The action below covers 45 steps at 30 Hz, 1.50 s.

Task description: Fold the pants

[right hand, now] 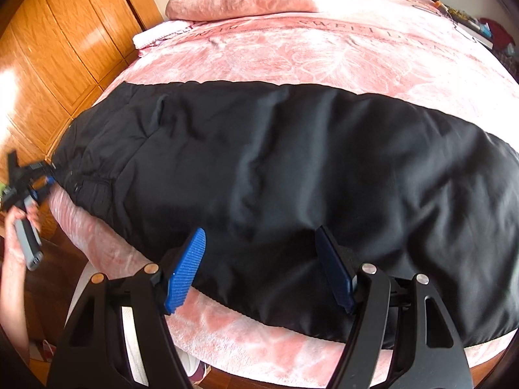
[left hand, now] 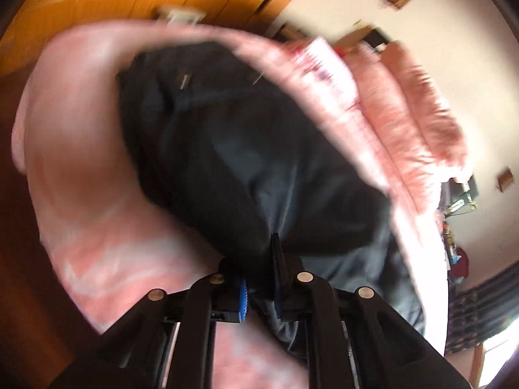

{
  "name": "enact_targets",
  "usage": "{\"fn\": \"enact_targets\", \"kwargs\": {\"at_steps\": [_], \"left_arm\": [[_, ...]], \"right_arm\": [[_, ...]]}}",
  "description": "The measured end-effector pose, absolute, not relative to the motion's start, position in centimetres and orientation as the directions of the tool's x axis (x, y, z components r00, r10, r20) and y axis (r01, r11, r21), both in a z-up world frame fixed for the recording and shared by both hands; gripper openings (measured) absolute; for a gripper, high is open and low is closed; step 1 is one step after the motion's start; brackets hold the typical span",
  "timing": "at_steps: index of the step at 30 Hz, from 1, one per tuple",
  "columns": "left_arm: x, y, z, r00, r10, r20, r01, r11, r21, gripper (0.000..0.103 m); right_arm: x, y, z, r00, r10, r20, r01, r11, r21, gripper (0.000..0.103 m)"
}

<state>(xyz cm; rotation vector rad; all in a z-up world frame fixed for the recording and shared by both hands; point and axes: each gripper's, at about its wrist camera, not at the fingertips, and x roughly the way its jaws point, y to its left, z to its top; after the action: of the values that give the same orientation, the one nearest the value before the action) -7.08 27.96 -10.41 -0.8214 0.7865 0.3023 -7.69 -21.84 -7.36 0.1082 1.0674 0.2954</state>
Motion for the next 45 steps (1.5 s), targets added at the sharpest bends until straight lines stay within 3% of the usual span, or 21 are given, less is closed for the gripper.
{"fn": "enact_targets", "kwargs": {"at_steps": [2, 4, 6, 12, 18, 28, 32, 33, 35, 36, 37, 39, 41, 45], "left_arm": [[-7.4, 27.6, -9.7, 0.684, -0.031, -0.728, -0.513, 0.689, -0.511, 0.016], [-7.4, 27.1, -8.9, 0.673, -0.048, -0.738, -0.518, 0.682, -0.517, 0.025], [-7.7, 26.3, -8.5, 0.668, -0.087, -0.739, -0.517, 0.660, -0.545, 0.057], [-9.2, 18.7, -7.6, 0.629, -0.157, -0.761, -0.485, 0.686, -0.543, 0.060], [-7.4, 6.8, -9.6, 0.485, -0.451, -0.750, -0.304, 0.717, -0.628, 0.059], [-2.8, 2.0, -10.3, 0.501, -0.448, -0.741, -0.320, 0.699, -0.639, 0.078], [-2.8, 2.1, -10.9, 0.531, -0.461, -0.711, -0.332, 0.659, -0.675, 0.078], [-2.6, 2.0, -10.8, 0.534, -0.462, -0.708, -0.333, 0.655, -0.678, 0.073], [-1.9, 1.4, -10.4, 0.528, -0.437, -0.728, -0.323, 0.690, -0.648, 0.064], [-1.8, 1.2, -10.1, 0.530, -0.429, -0.731, -0.315, 0.701, -0.640, 0.059], [-1.6, 0.8, -9.7, 0.533, -0.414, -0.737, -0.299, 0.723, -0.623, 0.055], [-1.8, 0.8, -9.0, 0.543, -0.383, -0.747, -0.276, 0.758, -0.590, 0.041], [-1.7, 0.7, -8.8, 0.541, -0.363, -0.758, -0.279, 0.774, -0.569, 0.035], [-1.5, 0.6, -11.1, 0.498, -0.357, -0.790, -0.285, 0.793, -0.538, 0.032]], "right_arm": [[-7.8, -22.0, -7.3, 0.449, 0.293, -0.844, -0.183, 0.955, 0.234, 0.071], [-7.9, -22.3, -7.0, 0.450, 0.305, -0.839, -0.178, 0.952, 0.251, 0.071], [-8.1, -22.8, -6.4, 0.458, 0.325, -0.827, -0.172, 0.946, 0.276, 0.071], [-9.5, -24.9, -4.2, 0.470, 0.431, -0.771, -0.157, 0.900, 0.407, 0.071], [-11.3, -26.5, -5.1, 0.394, 0.556, -0.732, -0.101, 0.817, 0.567, 0.071], [-12.9, -31.7, -9.1, 0.397, 0.638, -0.659, 0.104, 0.682, 0.724, 0.071], [-12.4, -34.6, -9.7, 0.466, 0.626, -0.626, 0.167, 0.632, 0.756, 0.069], [-12.1, -35.1, -9.9, 0.474, 0.629, -0.617, 0.180, 0.616, 0.767, 0.065], [-11.7, -35.5, -10.0, 0.485, 0.607, -0.630, 0.192, 0.629, 0.753, 0.045], [-11.4, -35.6, -9.6, 0.496, 0.575, -0.651, 0.188, 0.660, 0.727, 0.024], [-11.2, -35.8, -9.2, 0.504, 0.561, -0.657, 0.178, 0.676, 0.715, 0.020], [-10.9, -36.1, -8.4, 0.540, 0.555, -0.632, 0.158, 0.671, 0.724, 0.017], [-10.5, -35.8, -8.4, 0.531, 0.526, -0.665, 0.162, 0.707, 0.689, 0.017], [-10.2, -35.5, -11.0, 0.454, 0.510, -0.730, 0.219, 0.731, 0.647, 0.019]]}}
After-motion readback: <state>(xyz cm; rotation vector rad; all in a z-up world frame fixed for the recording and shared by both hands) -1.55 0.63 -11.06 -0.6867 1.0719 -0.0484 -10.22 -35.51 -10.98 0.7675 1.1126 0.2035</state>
